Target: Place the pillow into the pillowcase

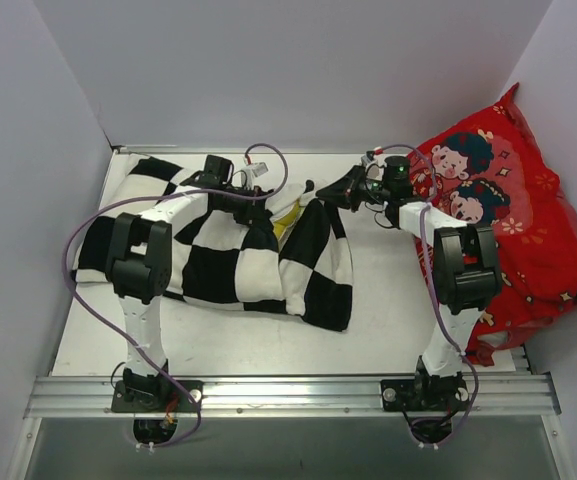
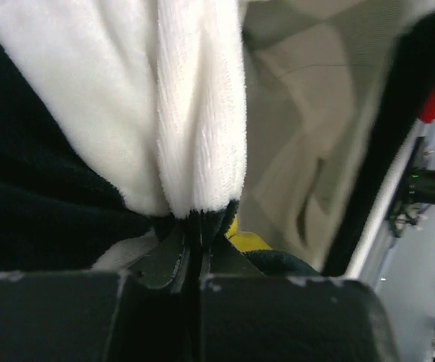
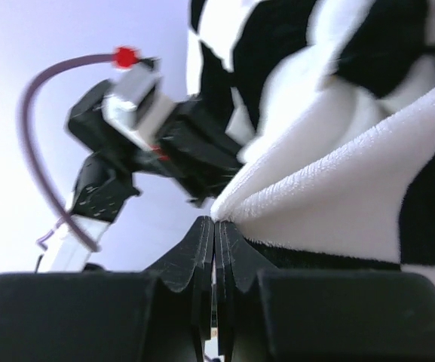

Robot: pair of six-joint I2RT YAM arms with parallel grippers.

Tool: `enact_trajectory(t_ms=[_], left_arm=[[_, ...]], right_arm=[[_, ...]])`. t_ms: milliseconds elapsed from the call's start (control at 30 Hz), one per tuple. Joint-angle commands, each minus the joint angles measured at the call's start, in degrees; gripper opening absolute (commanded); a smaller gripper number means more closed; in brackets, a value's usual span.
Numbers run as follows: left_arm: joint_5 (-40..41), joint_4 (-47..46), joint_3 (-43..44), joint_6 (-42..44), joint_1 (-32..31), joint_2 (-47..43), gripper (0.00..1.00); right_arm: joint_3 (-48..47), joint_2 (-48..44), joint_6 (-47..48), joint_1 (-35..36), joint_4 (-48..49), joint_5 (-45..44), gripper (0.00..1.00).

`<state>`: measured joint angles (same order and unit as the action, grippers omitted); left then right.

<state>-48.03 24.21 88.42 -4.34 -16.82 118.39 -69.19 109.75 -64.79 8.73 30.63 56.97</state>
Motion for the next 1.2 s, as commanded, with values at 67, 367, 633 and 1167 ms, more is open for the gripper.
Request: enact_trajectory(t_ms=[67,367,633,1167], left_arm=[[10.56,10.06,3.94,5.57,-1.72,6.49,0.00],[6.21,6.14,10.72,-0.66,-1.64,10.38,0.00],[-5.49,-6.03,4.04,-9.11,0.21,-2.10,0.40],[2.94,7.34,6.58,-3.66,-0.14,-3.17,0.53]], right_arm=[[-1.31,-4.02,-9.38,1.72,16.99,2.96,0.00],[10.81,-8.77,-5.58,6.38,14.44,10.79,0.00],[-3.14,1.32,35.79,3.93,-37.47,2.63,0.00],[-12.15,7.41,9.67,5.68,-8.93,11.05,0.00]])
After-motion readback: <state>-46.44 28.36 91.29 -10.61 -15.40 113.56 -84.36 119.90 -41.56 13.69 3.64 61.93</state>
